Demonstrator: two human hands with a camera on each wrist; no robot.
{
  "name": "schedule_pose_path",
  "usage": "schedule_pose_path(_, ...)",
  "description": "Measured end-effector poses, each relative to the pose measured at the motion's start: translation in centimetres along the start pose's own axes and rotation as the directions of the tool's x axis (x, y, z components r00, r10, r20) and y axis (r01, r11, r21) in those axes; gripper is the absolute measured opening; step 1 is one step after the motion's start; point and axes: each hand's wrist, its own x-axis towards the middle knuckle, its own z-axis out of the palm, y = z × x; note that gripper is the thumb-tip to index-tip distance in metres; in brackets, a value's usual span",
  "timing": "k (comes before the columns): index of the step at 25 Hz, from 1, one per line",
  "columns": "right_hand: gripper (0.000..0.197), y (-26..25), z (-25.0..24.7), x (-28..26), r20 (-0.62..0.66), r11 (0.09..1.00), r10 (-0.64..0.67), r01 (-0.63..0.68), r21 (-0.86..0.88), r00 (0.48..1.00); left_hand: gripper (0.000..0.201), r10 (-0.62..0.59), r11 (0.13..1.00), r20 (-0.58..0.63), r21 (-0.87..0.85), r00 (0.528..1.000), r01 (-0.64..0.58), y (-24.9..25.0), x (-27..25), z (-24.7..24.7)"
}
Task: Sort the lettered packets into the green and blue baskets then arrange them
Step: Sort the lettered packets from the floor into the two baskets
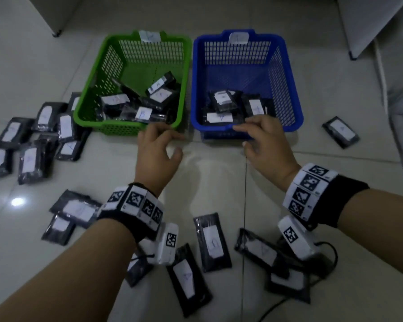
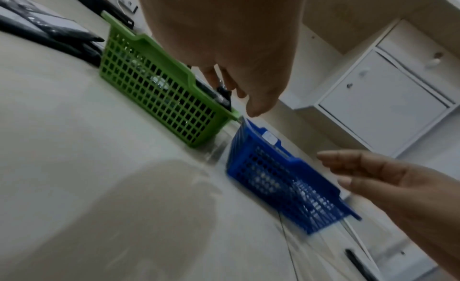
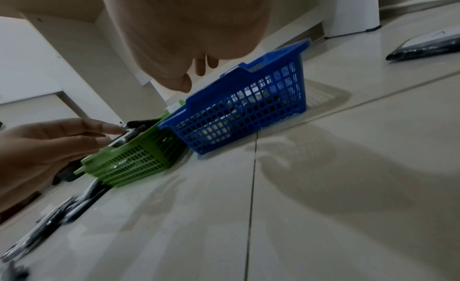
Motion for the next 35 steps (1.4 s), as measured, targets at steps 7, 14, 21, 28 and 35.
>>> schedule_pose_path(7,0.03,0.2,1.5,-11.3,0.581,0.987,0.137,-0.163,-0.007,0.803,0.072,0.008,0.995,0.684,-0.076,0.729,0.06,1.5,-9.5,4.0)
schedule_pose_path(14,0.073,-0.4,1.5,-13.8,0.742,0.97,0.196,-0.015,-0.243,0.642,0.085,-0.084,0.996,0.77,0.046,0.632,0.077,2.6,-9.7,4.4)
schedule_pose_path(21,0.034,0.6,1.3,-8.9,0.686,0.957,0.253,-0.279,-0.076,0.682,0.026,-0.173,0.956,0.82,0.006,0.546,0.294,1.5,-6.6,2.8)
schedule_pose_path(28,0.029,-1.5,-1.7,2.1,0.295,0.859,0.254,-0.355,0.37,0.921,0.017,-0.341,0.663,0.508,-0.466,0.791,0.585,1.3,-0.6,-1.4)
schedule_pose_path(35,0.074,-1.4,-0.7,11.6,0.227,0.703,0.376,-0.436,0.563,0.899,0.015,-0.57,0.585,-0.02,-0.712,0.822,0.389,-1.4,4.8,-3.2)
